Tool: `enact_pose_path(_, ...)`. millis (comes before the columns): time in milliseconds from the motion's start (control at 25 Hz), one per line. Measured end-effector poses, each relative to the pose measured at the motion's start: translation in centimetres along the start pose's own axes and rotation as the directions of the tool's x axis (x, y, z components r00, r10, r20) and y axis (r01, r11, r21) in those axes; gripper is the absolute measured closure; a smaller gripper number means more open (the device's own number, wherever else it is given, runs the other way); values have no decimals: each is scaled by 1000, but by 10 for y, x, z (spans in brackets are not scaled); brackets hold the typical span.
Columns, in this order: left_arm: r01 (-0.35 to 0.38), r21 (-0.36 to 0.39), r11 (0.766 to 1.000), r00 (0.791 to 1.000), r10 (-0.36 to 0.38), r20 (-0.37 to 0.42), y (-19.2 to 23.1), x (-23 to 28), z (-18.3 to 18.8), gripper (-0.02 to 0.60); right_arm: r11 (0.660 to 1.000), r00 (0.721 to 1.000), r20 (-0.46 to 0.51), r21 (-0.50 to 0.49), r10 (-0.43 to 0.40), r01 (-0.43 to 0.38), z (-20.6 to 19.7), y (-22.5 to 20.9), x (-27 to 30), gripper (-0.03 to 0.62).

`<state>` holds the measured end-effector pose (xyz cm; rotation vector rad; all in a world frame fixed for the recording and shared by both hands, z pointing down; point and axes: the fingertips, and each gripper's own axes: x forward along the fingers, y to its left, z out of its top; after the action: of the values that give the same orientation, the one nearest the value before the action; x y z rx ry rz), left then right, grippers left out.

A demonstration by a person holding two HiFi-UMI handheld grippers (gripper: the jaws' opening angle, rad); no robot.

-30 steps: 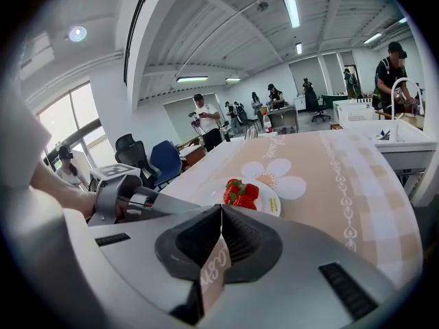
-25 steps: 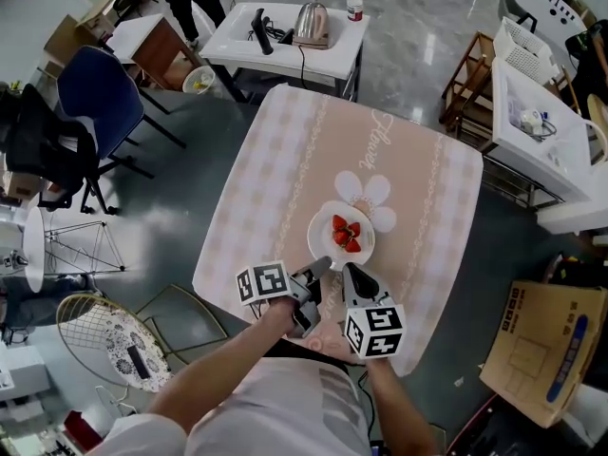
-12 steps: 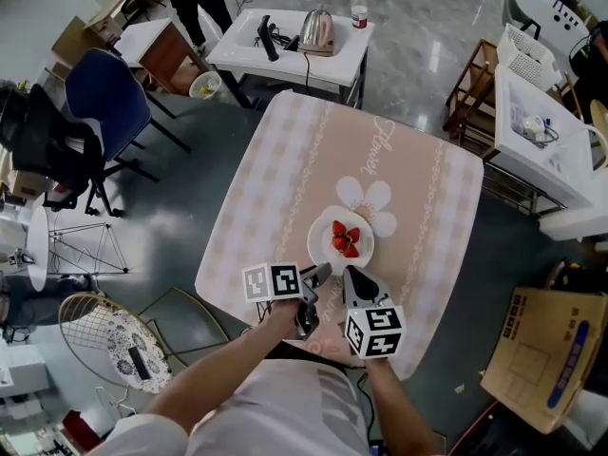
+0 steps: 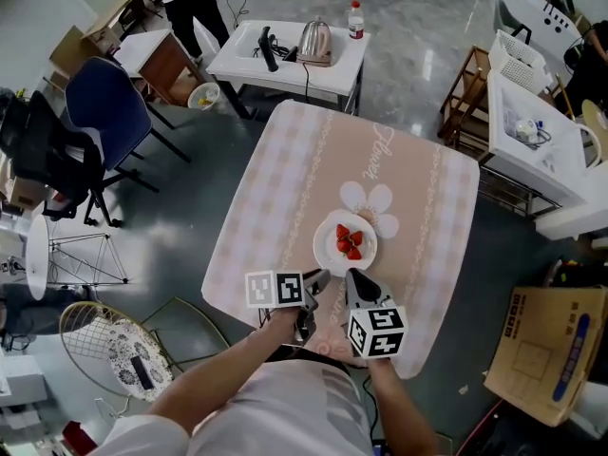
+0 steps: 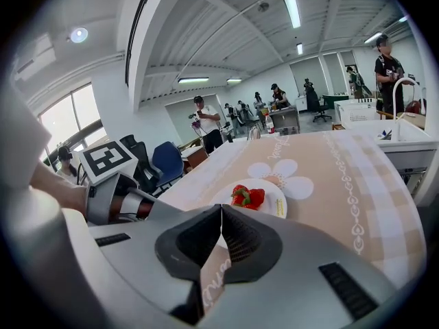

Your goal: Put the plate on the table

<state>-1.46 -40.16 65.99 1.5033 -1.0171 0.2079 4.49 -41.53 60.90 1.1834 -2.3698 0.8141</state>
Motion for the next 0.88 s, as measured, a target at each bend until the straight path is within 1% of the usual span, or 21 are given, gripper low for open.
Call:
enact_pose_path(120,17,81,997,1000,-19,19,-6,-14,3,497,1000,1000,5,0,-2,2,1,13,-5,589)
enact_pose_path(280,64,197,978,997,-69,20,-14,-34,3,497,1000,1000,11,-7,-7,7,0,30,-12,589)
enact_pose_path(400,89,250,964,995,-97,22,-14,-49,2,497,1000,1000,20,-19,-23,24,1,40,-18,589)
enact_pose_path(520,91,305,948,993,-110,46,-14,-66,1,499,999,998,37,-23,-44,45,2,49,-24,589)
enact_pose_path(640,81,376,923,990,-117,75,-18,-79,-2,500,997,996,55,-31,-73,75,7,56,-32,589)
enact_pose_path(800,74,486,871,983,-145,111,-31,-94,-4,508,993,989,92,-27,-112,115,16,65,-50,589)
enact_pose_path(880,73,517,853,978,-163,131,-35,-99,-3,527,991,986,110,-22,-128,132,18,71,-57,589)
